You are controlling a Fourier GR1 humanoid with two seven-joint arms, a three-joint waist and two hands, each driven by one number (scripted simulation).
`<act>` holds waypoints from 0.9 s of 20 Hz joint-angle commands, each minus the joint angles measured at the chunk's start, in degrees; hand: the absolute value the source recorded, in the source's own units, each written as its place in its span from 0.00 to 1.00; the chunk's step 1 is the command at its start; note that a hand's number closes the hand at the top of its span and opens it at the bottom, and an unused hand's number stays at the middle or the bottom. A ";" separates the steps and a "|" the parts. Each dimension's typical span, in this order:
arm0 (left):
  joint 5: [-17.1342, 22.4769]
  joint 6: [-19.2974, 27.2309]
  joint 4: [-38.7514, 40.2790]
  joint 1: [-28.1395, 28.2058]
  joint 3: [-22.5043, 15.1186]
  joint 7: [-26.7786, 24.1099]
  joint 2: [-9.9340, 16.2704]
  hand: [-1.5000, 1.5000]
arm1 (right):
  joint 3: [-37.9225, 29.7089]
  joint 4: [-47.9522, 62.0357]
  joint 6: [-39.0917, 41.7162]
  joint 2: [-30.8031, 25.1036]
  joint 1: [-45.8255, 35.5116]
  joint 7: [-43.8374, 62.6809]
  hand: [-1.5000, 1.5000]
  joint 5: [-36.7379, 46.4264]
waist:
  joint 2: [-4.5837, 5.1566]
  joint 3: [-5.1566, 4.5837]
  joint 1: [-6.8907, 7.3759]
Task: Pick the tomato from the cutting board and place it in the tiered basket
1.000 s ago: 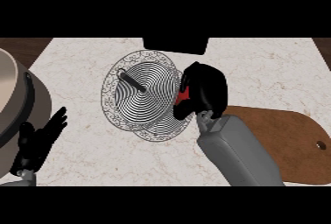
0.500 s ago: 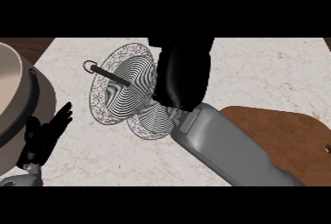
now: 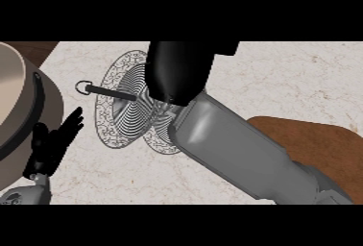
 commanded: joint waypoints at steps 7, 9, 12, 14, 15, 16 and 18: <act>0.09 0.27 -0.28 -1.84 0.43 1.01 0.34 0.50 | -4.26 6.49 -12.65 0.94 -7.70 13.48 1.00 -1.01 | 1.28 0.28 0.31; 0.13 -0.01 0.98 -0.91 0.33 0.03 -0.07 0.50 | -5.93 8.13 -14.39 0.95 -9.19 12.85 1.00 -1.15 | 1.43 0.22 0.02; -0.14 0.14 1.57 -2.05 0.53 -0.62 0.19 0.50 | -7.32 12.22 -16.50 0.96 -11.52 11.24 1.00 -1.68 | 1.79 0.15 -0.10; -0.76 1.47 0.38 -1.51 0.13 0.03 -0.65 0.50 | -7.70 13.68 -17.78 0.96 -12.53 10.83 1.00 -2.68 | 1.26 0.28 -1.22; 0.24 0.27 0.50 -0.85 0.73 -0.43 -0.07 0.50 | -7.31 15.37 -18.97 0.96 -12.09 10.46 1.00 -3.17 | 1.42 0.24 -0.71; 0.50 -0.15 1.68 -1.10 1.14 -0.81 0.26 0.50 | -8.40 16.34 -18.62 0.96 -13.54 10.54 1.00 -3.59 | 1.45 0.20 -1.09; -0.29 0.72 1.11 0.66 1.57 -1.07 0.81 0.50 | -3.43 26.07 0.57 0.96 -15.16 4.70 1.00 1.12 | 0.65 -0.02 -2.77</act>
